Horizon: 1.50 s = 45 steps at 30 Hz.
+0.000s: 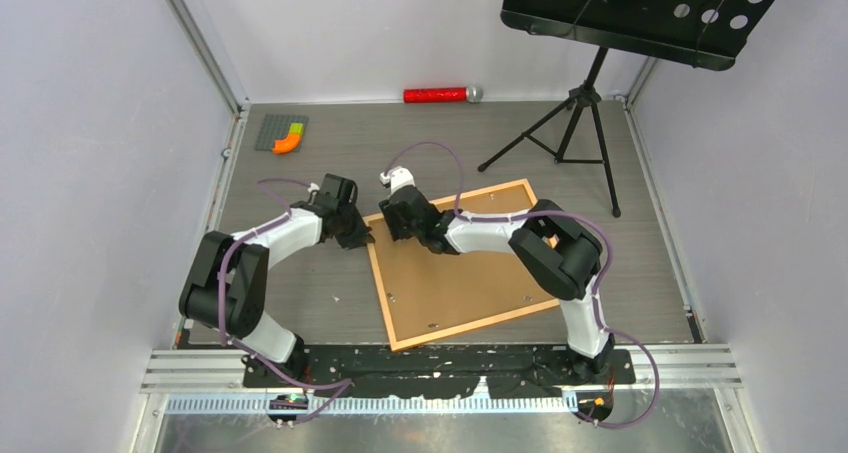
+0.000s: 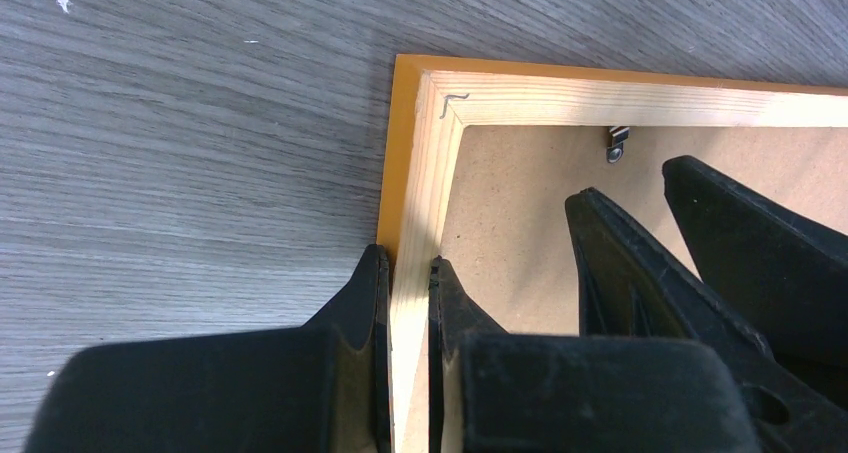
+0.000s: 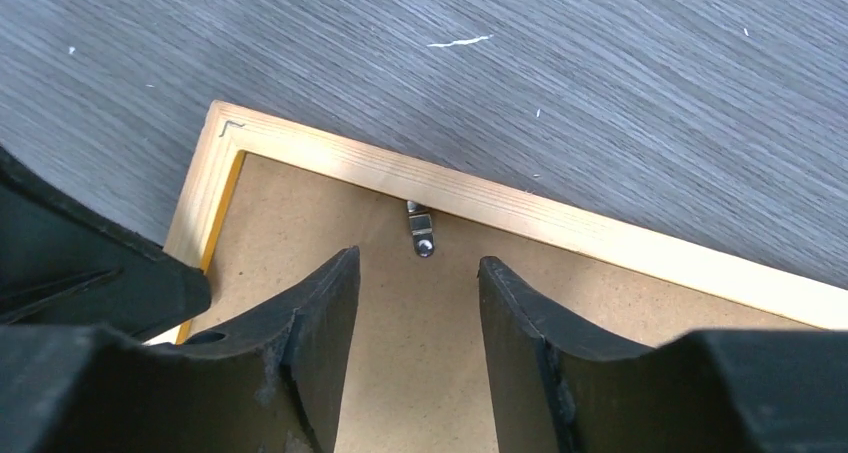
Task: Take the photo out of the frame
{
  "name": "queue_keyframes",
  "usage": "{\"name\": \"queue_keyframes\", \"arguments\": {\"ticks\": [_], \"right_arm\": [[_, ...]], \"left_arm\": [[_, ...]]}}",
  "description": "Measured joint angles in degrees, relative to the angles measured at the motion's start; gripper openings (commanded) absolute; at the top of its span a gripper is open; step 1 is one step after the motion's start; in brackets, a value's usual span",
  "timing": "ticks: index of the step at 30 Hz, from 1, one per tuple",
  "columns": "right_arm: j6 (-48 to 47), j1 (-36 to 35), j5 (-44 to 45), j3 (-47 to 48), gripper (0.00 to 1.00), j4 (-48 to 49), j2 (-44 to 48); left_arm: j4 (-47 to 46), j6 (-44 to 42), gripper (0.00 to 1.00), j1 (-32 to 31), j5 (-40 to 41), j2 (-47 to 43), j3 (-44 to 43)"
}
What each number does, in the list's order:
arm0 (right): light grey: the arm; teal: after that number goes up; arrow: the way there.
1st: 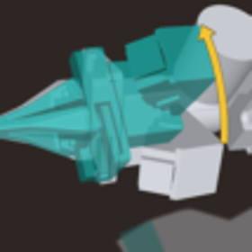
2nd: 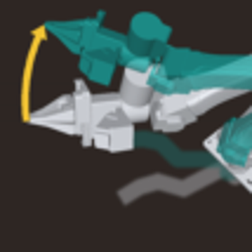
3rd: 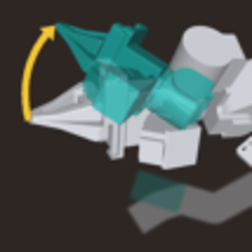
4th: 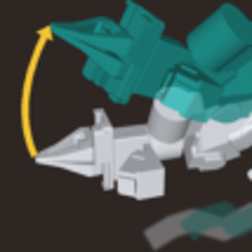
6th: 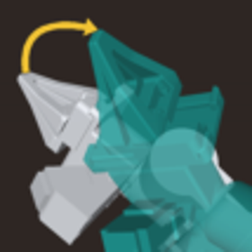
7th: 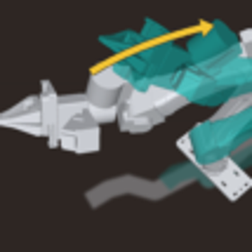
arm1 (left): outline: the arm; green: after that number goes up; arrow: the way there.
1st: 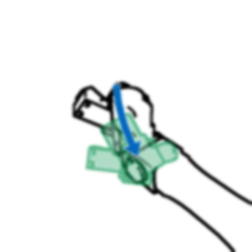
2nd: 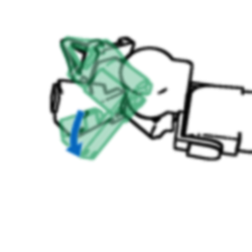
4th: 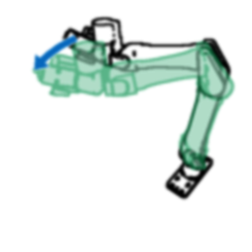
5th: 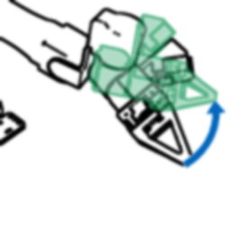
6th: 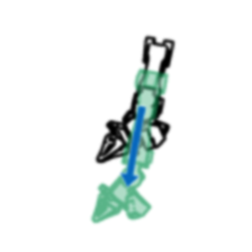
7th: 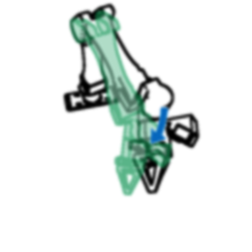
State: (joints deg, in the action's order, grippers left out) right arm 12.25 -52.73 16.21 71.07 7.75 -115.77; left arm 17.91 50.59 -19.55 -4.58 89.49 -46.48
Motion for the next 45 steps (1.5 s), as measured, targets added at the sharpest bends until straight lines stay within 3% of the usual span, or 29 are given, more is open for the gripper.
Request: {"name": "queue_keyframes", "arguments": {"ticks": [5,12,19,32,42,45], "right_arm": [[-0.8,0.0,1.2,0.8,0.39,1.2,-1.8],[-1.4,0.0,2.3,3.0,0.32,1.8,-3.7],[-0.4,-0.6,5.8,5.3,0.06,0.6,-5.3],[13.0,0.1,8.7,5.6,0.05,-1.3,-5.1],[29.9,4.3,11.3,0.9,0.05,-4.8,-1.1],[31.2,4.6,11.5,0.9,0.08,-5.2,-1.0]], "left_arm": [[0.0,-0.1,0.0,-0.1,0.1,0.0,0.0],[0.1,-0.2,0.0,-0.8,1.0,0.0,-0.1],[-0.2,0.5,0.0,-2.8,3.6,-0.1,-0.1],[-1.4,1.8,0.0,-3.3,4.5,-0.6,0.9],[-3.1,3.3,0.0,-4.2,3.3,-0.6,1.5],[-3.3,3.4,0.0,-4.2,3.3,-0.6,1.6]]}}
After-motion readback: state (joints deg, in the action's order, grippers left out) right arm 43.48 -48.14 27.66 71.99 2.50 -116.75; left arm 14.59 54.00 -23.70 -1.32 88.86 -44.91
